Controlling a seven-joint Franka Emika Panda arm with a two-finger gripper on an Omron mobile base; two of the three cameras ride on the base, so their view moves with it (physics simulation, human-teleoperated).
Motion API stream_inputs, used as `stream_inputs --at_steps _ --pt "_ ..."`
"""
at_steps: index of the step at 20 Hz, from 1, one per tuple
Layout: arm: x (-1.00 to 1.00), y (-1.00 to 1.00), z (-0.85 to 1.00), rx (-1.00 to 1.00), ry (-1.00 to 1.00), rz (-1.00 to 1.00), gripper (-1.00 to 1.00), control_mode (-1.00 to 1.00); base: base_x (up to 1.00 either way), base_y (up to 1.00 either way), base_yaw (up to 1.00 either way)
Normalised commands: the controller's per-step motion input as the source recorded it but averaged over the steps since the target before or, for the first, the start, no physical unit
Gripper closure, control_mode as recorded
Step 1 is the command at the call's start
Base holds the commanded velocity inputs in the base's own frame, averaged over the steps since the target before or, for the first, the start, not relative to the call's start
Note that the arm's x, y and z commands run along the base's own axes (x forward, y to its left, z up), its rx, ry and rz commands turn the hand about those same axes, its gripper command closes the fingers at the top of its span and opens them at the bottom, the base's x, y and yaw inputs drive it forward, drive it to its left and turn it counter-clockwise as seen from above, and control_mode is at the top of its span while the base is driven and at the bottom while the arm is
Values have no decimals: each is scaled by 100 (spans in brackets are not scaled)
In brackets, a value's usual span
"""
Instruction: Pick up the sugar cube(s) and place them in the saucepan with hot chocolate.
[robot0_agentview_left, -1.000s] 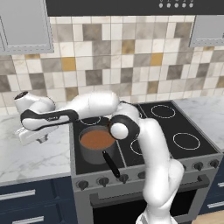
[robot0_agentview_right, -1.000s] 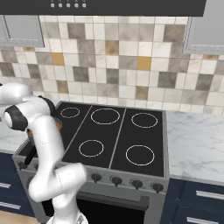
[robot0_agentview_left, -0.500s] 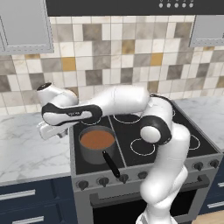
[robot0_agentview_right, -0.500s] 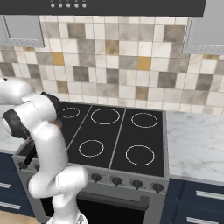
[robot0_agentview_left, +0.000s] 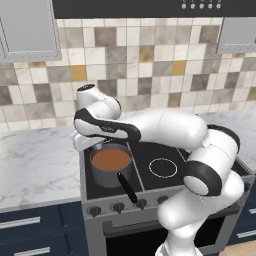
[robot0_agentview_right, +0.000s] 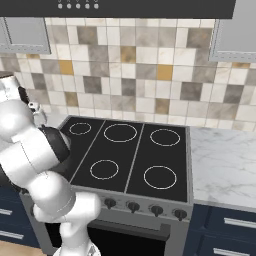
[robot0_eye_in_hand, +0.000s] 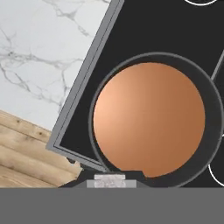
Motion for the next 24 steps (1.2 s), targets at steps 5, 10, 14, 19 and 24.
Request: stream_inputs --at_steps 5,10,14,19,24 --pt "0 -77 0 10 4 0 100 -100 0 0 0" --pt "23 -18 -10 6 2 2 100 -100 0 0 0" --pt "28 0 -21 5 0 5 100 -100 0 0 0" --pt "39 0 -7 1 0 8 100 -100 0 0 0" --pt "55 0 -4 0 0 11 100 -100 0 0 0"
